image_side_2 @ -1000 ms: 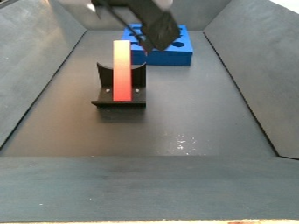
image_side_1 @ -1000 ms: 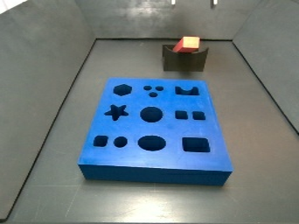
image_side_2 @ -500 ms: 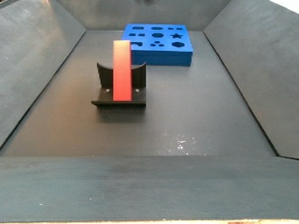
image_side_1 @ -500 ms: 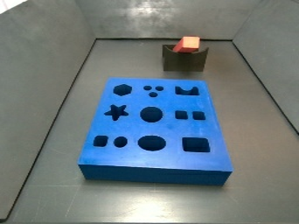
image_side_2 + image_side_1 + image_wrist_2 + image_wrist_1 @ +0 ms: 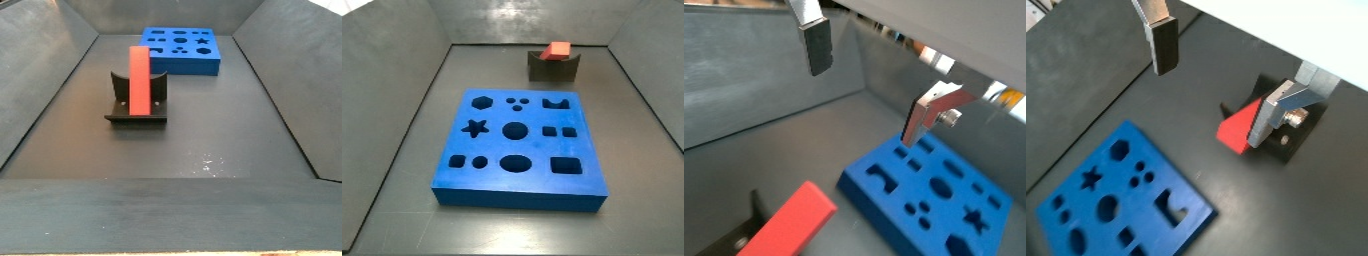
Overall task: Pick up the rectangle object. Move up. Place the rectangle object on the fixture. Regrasp the rectangle object. Move to above the board. Insert the rectangle object.
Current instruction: Regrasp the rectangle object.
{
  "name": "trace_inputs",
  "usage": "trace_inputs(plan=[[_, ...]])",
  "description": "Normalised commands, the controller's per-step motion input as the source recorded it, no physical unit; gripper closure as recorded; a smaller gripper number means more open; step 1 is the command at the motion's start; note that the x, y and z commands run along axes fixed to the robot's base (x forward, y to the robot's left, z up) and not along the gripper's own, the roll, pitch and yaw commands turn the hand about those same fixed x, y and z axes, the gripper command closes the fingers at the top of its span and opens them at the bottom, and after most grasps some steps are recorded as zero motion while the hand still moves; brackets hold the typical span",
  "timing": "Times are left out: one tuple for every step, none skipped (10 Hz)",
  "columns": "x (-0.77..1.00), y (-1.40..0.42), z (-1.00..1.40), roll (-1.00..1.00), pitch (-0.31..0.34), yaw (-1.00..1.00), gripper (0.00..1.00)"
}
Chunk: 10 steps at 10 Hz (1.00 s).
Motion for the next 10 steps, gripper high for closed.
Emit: trace_inputs(plan=[[-0.03,-0.03,0.02,1.00,0.043,0.04,0.00],[-0.02,-0.03,0.02,1.00,0.040,0.04,0.00],[-0.02,-0.03,0.02,1.00,0.037,0.04,0.00],[-0.02,-0.02,0.02,1.00,0.035,0.04,0.00],[-0.01,-0.02,0.02,1.00,0.031,0.04,0.00],[-0.01,-0.02,0.02,1.00,0.031,0.05,0.00],[0.00,-0.02,0.02,1.00,0.035,0.05,0.00],[0.00,-0.02,0.02,1.00,0.041,0.05,0.00],[0.01,-0.02,0.01,1.00,0.045,0.05,0.00],[0.03,-0.03,0.01,1.00,0.055,0.06,0.00]])
